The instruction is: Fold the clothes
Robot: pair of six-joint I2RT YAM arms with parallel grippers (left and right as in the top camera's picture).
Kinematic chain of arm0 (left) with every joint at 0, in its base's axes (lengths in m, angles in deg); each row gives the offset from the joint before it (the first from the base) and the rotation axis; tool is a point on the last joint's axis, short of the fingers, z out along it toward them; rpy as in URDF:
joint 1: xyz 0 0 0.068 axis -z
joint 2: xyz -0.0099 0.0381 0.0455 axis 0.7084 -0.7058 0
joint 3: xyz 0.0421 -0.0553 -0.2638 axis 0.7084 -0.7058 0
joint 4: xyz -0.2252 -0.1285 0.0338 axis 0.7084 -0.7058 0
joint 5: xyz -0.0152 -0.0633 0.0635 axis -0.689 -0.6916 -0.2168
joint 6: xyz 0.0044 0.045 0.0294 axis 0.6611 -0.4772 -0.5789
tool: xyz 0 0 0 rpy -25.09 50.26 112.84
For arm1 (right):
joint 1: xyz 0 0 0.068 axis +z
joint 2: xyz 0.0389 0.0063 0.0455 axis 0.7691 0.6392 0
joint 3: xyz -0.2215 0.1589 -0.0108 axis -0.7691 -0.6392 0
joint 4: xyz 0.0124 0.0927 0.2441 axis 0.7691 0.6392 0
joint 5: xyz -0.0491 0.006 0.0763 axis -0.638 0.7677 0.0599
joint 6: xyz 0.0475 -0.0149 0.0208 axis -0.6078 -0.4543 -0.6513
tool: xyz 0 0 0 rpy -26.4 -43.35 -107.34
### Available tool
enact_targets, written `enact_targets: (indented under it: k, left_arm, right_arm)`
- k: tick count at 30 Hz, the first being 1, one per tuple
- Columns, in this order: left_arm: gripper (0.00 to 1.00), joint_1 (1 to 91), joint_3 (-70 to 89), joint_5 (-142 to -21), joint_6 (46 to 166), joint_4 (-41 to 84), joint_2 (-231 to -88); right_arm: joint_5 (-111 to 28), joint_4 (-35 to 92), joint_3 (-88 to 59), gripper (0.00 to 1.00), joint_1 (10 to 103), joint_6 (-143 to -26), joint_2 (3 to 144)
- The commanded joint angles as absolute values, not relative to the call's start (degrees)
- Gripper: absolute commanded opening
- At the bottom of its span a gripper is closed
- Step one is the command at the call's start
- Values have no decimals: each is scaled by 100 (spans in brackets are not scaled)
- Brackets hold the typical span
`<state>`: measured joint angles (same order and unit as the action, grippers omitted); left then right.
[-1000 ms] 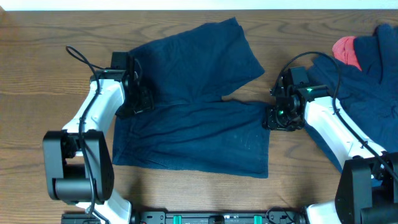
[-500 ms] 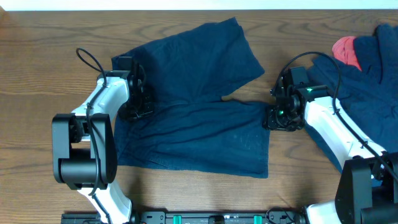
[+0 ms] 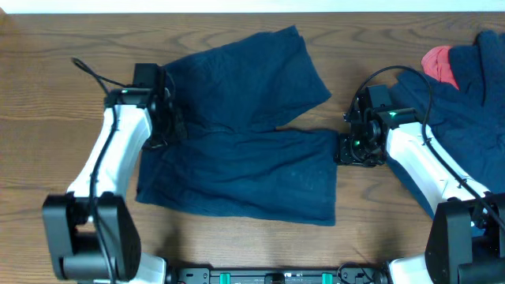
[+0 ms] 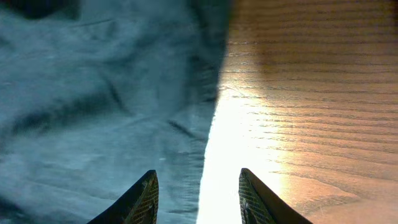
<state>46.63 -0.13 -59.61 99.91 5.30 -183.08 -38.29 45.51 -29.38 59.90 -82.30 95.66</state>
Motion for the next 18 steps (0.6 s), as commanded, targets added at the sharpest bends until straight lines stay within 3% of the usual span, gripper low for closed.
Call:
enact_targets:
  k: [1, 8, 13, 18]
  left_arm:
    - [6, 4641, 89, -5823, 10173, 440, -18161]
    - [6, 4641, 96, -5943, 10173, 562, -17801]
    - [6, 4634, 83, -4046, 10741, 595, -17788]
    - [6, 4647, 61, -4365, 10776, 569, -17893]
  right_arm:
    - [-3896, 4597, -2982, 41, 6007, -8374, 9564]
    - [-3870, 4614, -2991, 42, 6009, -8470, 9573]
    - [-4001, 4566, -3111, 42, 6007, -8599, 9581]
    - [-4054, 3888, -3404, 41, 6012, -8903, 9612]
